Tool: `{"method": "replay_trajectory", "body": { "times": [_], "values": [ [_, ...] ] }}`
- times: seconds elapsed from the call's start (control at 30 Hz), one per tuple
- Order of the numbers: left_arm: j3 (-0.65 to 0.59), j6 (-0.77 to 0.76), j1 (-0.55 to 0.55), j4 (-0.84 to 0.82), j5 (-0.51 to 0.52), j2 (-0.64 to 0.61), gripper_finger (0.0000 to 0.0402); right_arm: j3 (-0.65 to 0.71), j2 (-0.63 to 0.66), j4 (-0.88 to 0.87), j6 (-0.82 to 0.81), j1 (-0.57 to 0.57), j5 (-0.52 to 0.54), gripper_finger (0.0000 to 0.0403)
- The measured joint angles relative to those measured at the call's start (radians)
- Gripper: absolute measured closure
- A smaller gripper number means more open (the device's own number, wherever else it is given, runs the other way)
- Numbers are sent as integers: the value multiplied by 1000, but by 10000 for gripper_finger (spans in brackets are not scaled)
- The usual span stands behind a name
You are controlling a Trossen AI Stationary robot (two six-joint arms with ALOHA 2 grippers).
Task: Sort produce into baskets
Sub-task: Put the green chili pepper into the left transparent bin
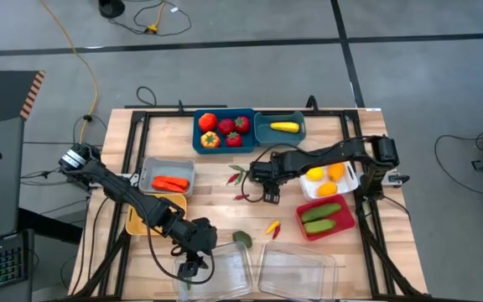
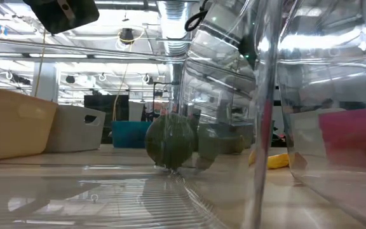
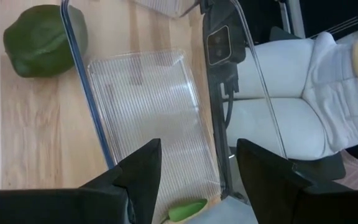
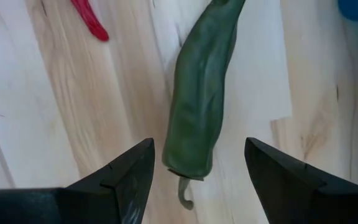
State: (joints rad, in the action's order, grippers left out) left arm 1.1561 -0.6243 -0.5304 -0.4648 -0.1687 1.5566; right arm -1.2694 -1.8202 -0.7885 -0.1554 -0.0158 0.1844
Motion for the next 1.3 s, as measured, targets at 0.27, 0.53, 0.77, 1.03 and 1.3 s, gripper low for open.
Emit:
{"method": "replay_trajectory", "body": {
  "times": [0.27, 0.53, 0.77, 1.03, 1.3],
  "values": [
    [0, 0, 0, 0, 0, 0, 207, 0, 0, 20, 7, -24, 0, 125],
    [0, 0, 0, 0, 0, 0, 207, 0, -1, 20, -17, -60, -19, 125],
    [0, 0, 0, 0, 11, 0, 207, 54, -1, 77, -28, -66, -86, 125],
    [0, 11, 2, 0, 27, -1, 207, 123, -2, 151, -31, -73, -77, 131],
    [0, 14, 5, 1, 28, -1, 207, 135, -1, 169, -30, -72, -78, 210]
  ]
}}
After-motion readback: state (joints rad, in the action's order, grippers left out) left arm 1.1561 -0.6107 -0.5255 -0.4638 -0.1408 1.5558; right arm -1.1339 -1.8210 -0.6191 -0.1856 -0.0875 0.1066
